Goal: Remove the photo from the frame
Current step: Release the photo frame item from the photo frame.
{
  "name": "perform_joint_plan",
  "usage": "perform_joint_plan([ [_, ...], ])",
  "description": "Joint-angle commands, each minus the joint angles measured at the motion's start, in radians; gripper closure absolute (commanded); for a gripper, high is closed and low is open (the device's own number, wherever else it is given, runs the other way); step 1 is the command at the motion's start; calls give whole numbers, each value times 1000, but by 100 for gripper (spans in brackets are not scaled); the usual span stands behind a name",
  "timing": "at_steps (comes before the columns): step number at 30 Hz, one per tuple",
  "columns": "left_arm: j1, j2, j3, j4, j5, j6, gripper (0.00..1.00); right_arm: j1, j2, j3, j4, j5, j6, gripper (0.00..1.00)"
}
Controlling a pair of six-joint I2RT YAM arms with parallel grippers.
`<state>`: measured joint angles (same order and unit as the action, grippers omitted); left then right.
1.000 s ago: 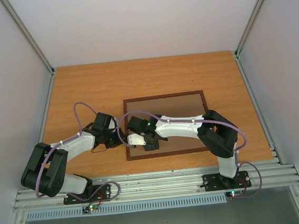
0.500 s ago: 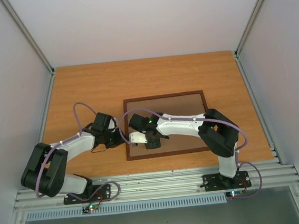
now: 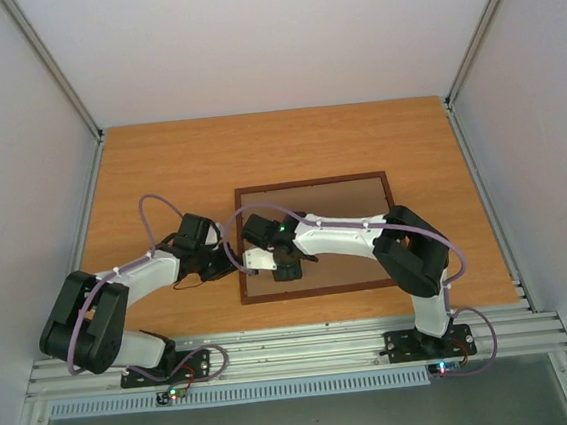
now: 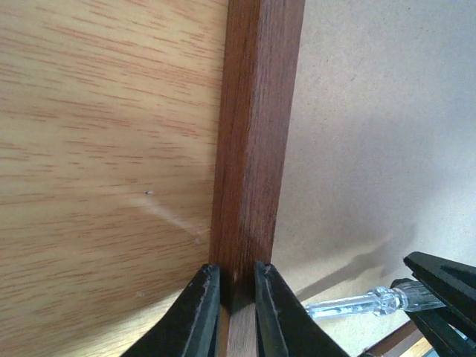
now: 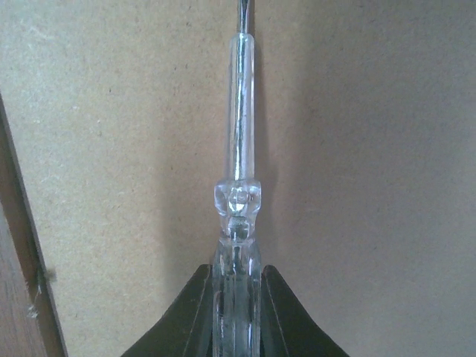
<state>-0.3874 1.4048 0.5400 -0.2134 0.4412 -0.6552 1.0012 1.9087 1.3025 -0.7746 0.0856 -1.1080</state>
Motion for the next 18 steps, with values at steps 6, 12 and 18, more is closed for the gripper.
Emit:
perform_joint_plan([
  [6,-2,0,-26,36,22,-7,85,-7,40,48,-30,5,16,99],
  [12,-2,-1,-26,35,25,-7,86,-7,45,53,-38,7,20,99],
  [18,-2,-8,-42,58,33,-25,88,-6,59,112,-60,-19,43,99],
])
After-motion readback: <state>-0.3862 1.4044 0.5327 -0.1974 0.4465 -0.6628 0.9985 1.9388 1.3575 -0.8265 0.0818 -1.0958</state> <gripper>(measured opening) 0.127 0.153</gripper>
